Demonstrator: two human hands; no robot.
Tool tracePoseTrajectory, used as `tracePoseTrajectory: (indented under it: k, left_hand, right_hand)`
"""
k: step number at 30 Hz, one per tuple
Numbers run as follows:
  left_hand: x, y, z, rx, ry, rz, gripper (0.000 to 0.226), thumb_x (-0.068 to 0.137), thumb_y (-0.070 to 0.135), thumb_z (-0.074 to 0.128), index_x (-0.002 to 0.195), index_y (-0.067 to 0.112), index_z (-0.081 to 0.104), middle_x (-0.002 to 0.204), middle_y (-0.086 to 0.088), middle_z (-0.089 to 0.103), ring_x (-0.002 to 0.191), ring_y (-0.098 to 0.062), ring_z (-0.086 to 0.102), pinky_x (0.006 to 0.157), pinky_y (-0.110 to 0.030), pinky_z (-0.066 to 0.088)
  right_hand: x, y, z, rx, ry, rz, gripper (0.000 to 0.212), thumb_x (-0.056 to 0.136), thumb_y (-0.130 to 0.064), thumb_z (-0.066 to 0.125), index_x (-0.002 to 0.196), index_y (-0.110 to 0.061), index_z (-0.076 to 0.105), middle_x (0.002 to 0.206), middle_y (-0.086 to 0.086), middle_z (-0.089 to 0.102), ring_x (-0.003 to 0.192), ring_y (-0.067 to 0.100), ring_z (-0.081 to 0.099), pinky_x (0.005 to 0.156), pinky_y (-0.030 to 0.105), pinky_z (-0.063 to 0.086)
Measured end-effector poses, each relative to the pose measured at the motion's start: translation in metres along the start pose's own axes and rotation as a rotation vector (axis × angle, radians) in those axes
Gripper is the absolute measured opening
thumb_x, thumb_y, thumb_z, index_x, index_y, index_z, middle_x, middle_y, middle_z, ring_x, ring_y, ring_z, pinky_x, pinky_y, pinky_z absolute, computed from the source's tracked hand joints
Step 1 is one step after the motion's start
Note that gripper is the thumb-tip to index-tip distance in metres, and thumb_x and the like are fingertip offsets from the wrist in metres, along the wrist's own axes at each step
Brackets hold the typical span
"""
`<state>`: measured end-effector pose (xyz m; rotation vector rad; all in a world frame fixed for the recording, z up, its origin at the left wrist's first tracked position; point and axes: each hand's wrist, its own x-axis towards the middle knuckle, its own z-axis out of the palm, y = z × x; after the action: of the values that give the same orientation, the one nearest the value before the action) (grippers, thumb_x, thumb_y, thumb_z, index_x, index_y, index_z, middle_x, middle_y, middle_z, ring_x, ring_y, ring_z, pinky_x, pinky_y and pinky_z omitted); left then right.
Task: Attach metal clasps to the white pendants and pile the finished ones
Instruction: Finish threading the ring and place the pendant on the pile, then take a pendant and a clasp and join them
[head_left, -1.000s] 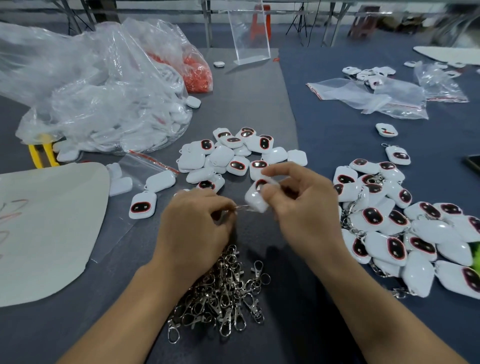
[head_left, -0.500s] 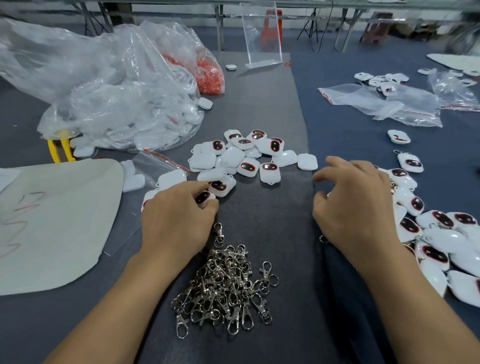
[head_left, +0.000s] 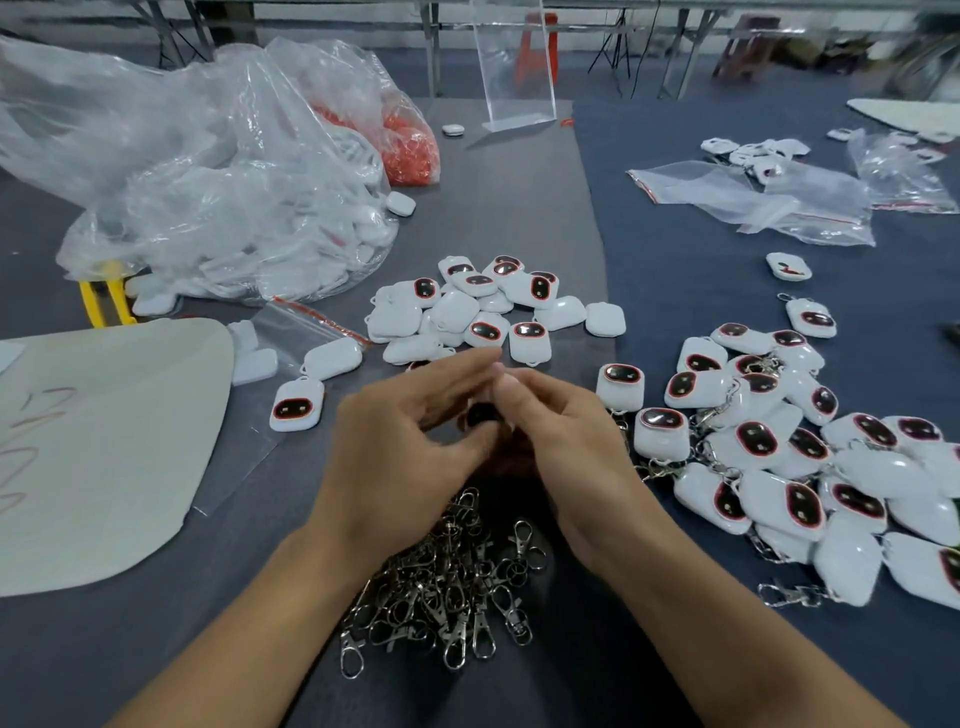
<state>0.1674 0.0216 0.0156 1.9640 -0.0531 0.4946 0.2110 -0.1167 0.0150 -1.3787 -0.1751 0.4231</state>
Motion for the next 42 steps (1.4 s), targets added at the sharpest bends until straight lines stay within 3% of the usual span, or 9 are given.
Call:
tracePoseTrajectory:
  k: [2, 4, 7, 9, 14, 21, 26, 31, 42]
  left_hand:
    - [0.003, 0.003, -0.003, -0.074, 0.029, -0.052, 0.047, 0.077, 0.005, 0.079, 0.114, 0.034, 0.072, 0.104, 0.019, 0.076, 0.1, -0.003, 0.073, 0.091, -0.02, 0.055]
    - [0.007, 0.001, -0.013, 0.119, 0.116, -0.1, 0.034, 0.082, 0.01, 0.079, 0.103, 0.037, 0.076, 0.09, 0.022, 0.076, 0.088, 0.003, 0.072, 0.087, -0.021, 0.057]
    - [0.013, -0.001, -0.034, 0.607, 0.035, -0.189, 0.006, 0.077, 0.046, 0.074, 0.082, 0.047, 0.077, 0.08, 0.029, 0.073, 0.081, 0.003, 0.069, 0.083, -0.027, 0.055]
    - [0.017, 0.0, -0.044, 0.687, -0.128, -0.282, 0.02, 0.066, 0.064, 0.062, 0.074, 0.051, 0.075, 0.081, 0.033, 0.07, 0.083, 0.003, 0.066, 0.078, -0.028, 0.051]
    - [0.022, 0.0, -0.056, 0.528, -0.409, -0.286, 0.019, 0.061, 0.043, 0.081, 0.079, 0.047, 0.078, 0.091, 0.026, 0.07, 0.086, -0.001, 0.066, 0.083, -0.033, 0.054]
    - [0.013, -0.012, -0.043, 0.404, -0.208, -0.271, 0.012, 0.074, 0.03, 0.085, 0.067, 0.034, 0.076, 0.065, 0.016, 0.071, 0.058, 0.0, 0.063, 0.06, -0.021, 0.048]
    - [0.011, -0.01, -0.019, -0.07, 0.02, -0.366, 0.013, 0.082, 0.012, 0.08, 0.072, 0.021, 0.079, 0.068, -0.004, 0.076, 0.062, -0.011, 0.069, 0.062, -0.024, 0.054]
    - [0.009, -0.008, -0.016, -0.241, 0.037, -0.354, 0.019, 0.083, 0.007, 0.077, 0.073, 0.023, 0.08, 0.07, -0.006, 0.076, 0.062, -0.009, 0.07, 0.056, -0.017, 0.051]
    - [0.007, -0.005, -0.015, -0.218, -0.007, -0.322, 0.013, 0.08, 0.013, 0.079, 0.072, 0.023, 0.08, 0.065, -0.003, 0.074, 0.056, -0.008, 0.064, 0.055, -0.018, 0.049]
  right_hand:
    - [0.003, 0.002, -0.004, -0.098, 0.02, -0.023, 0.017, 0.101, -0.017, 0.061, 0.101, -0.021, 0.077, 0.092, 0.012, 0.078, 0.076, 0.026, 0.073, 0.074, 0.048, 0.064]
    - [0.005, 0.002, -0.007, -0.294, 0.06, -0.085, 0.014, 0.097, -0.019, 0.063, 0.099, -0.027, 0.076, 0.083, 0.008, 0.077, 0.067, 0.022, 0.07, 0.072, 0.053, 0.061]
    - [0.006, 0.002, -0.007, -0.432, 0.105, -0.122, 0.02, 0.081, -0.027, 0.065, 0.098, -0.037, 0.07, 0.079, 0.003, 0.076, 0.066, 0.021, 0.069, 0.071, 0.054, 0.06]
    - [0.006, 0.002, -0.007, -0.487, 0.074, -0.118, 0.025, 0.076, -0.026, 0.069, 0.099, -0.037, 0.068, 0.081, 0.0, 0.076, 0.075, 0.023, 0.072, 0.075, 0.052, 0.06]
    - [0.008, 0.004, -0.011, -0.575, 0.029, -0.129, 0.025, 0.078, -0.021, 0.074, 0.097, -0.037, 0.068, 0.072, -0.01, 0.071, 0.063, 0.005, 0.06, 0.069, 0.044, 0.057]
    - [0.006, 0.004, -0.012, -0.547, 0.015, -0.122, 0.022, 0.074, -0.02, 0.075, 0.09, -0.034, 0.069, 0.071, -0.008, 0.07, 0.062, 0.007, 0.058, 0.066, 0.043, 0.055]
    - [0.003, -0.003, -0.008, -0.293, 0.006, -0.057, 0.019, 0.059, -0.019, 0.067, 0.074, -0.025, 0.057, 0.089, 0.028, 0.069, 0.06, 0.02, 0.052, 0.052, 0.032, 0.042]
    - [0.005, -0.004, -0.01, -0.192, -0.024, -0.007, 0.013, 0.073, -0.01, 0.077, 0.083, -0.018, 0.076, 0.082, 0.023, 0.073, 0.058, 0.019, 0.059, 0.046, 0.027, 0.042]
    - [0.002, -0.007, -0.009, -0.261, -0.062, -0.065, 0.012, 0.075, -0.01, 0.086, 0.071, -0.016, 0.076, 0.061, 0.003, 0.069, 0.052, 0.015, 0.057, 0.05, 0.026, 0.048]
